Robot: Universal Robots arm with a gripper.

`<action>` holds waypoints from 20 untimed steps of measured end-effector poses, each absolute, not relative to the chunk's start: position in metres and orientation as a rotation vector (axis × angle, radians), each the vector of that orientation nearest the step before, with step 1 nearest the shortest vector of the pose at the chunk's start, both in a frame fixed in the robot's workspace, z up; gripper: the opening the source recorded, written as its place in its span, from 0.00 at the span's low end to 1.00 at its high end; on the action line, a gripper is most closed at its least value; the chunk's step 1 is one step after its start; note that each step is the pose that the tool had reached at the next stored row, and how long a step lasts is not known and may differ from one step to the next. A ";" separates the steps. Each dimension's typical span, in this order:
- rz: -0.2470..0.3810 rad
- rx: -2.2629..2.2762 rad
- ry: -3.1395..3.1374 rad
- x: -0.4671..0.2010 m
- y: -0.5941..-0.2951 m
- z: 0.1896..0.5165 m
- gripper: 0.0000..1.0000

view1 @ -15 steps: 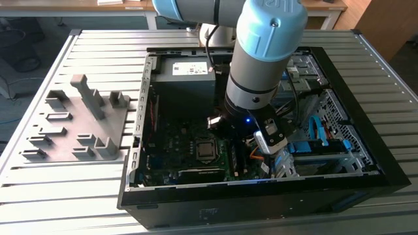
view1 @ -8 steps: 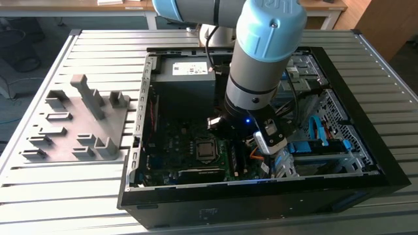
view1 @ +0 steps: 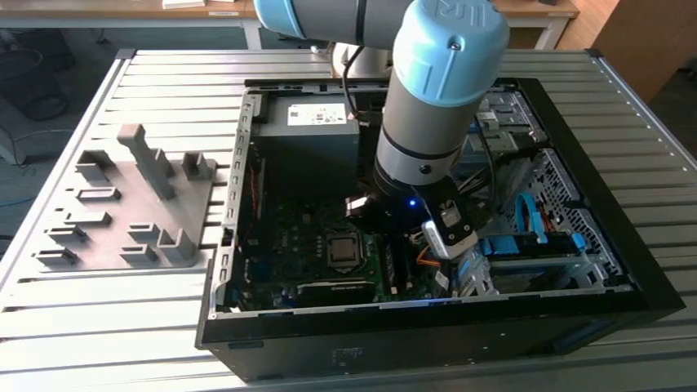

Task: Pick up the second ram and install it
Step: 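Insert the second ram into the second slot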

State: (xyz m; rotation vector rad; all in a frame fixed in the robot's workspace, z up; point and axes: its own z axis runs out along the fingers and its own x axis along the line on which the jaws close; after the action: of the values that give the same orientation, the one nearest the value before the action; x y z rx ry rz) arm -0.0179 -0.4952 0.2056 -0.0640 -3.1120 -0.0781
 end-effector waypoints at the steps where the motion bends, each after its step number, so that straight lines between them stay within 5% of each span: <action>1: -0.078 -0.064 -3.113 -0.019 -0.495 0.206 0.14; 20: -0.080 -0.063 -3.121 -0.021 -0.495 0.215 0.14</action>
State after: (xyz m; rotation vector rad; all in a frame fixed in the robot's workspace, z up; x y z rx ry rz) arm -0.0213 -0.4953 0.2152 -0.0628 -3.1206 -0.0803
